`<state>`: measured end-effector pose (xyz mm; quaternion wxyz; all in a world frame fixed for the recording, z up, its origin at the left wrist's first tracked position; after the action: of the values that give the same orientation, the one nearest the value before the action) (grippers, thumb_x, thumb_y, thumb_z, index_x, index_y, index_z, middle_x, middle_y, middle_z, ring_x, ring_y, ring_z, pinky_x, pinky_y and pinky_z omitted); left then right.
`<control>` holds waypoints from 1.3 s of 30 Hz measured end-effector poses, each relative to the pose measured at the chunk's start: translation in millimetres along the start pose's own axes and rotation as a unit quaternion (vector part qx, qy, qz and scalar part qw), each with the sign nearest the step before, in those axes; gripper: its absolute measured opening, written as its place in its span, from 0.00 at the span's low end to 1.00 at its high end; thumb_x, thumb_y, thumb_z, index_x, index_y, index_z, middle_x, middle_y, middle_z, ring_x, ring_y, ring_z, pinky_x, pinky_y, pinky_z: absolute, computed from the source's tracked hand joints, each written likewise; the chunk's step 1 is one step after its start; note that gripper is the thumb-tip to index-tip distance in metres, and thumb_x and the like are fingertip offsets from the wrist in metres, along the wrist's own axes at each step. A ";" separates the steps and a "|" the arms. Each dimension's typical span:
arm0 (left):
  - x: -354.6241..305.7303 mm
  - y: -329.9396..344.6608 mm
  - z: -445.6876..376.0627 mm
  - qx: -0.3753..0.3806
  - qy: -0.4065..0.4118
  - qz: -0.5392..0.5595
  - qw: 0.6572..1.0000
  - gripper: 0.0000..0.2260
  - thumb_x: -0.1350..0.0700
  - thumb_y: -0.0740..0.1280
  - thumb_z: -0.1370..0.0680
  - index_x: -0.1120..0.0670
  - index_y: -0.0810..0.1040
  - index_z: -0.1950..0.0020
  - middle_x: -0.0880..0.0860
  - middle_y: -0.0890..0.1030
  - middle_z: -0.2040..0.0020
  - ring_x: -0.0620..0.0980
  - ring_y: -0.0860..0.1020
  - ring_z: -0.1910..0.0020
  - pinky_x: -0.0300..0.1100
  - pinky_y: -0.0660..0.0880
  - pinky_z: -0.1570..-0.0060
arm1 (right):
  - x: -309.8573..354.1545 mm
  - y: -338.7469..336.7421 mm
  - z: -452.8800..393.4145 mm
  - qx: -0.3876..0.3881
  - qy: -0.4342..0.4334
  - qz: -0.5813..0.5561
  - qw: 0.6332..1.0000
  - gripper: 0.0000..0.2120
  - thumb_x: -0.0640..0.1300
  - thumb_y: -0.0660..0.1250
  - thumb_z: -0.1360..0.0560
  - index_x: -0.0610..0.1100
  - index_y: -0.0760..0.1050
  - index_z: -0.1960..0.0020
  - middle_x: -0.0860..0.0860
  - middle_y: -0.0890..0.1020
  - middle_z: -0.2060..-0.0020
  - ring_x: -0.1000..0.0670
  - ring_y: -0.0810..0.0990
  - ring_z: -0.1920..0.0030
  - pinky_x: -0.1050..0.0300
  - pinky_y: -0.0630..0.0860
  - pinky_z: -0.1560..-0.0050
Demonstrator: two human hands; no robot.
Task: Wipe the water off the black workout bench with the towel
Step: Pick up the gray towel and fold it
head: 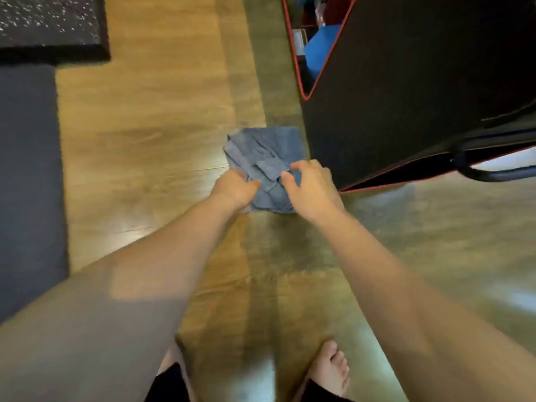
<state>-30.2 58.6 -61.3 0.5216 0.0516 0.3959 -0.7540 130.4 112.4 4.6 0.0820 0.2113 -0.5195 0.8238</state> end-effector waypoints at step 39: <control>-346.3 -295.3 368.5 0.139 0.023 0.360 0.922 0.11 0.54 0.66 0.37 0.55 0.75 0.57 0.55 0.78 0.63 0.52 0.76 0.66 0.42 0.71 0.65 | 241.9 -450.6 208.6 -0.194 -0.021 -0.018 0.981 0.39 0.41 0.76 0.40 0.47 0.64 0.32 0.45 0.72 0.44 0.40 0.72 0.51 0.40 0.75 0.53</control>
<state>5.1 119.0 520.1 0.7363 0.2797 0.2533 -0.5617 127.9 107.4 556.8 0.1252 0.2173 -0.6674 0.7012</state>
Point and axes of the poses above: each hand's wrist, its own z-axis away from the middle knuckle, its own y-axis out of the palm, x = y × z, the point moved 9 cm from there along -z, towards the middle knuckle
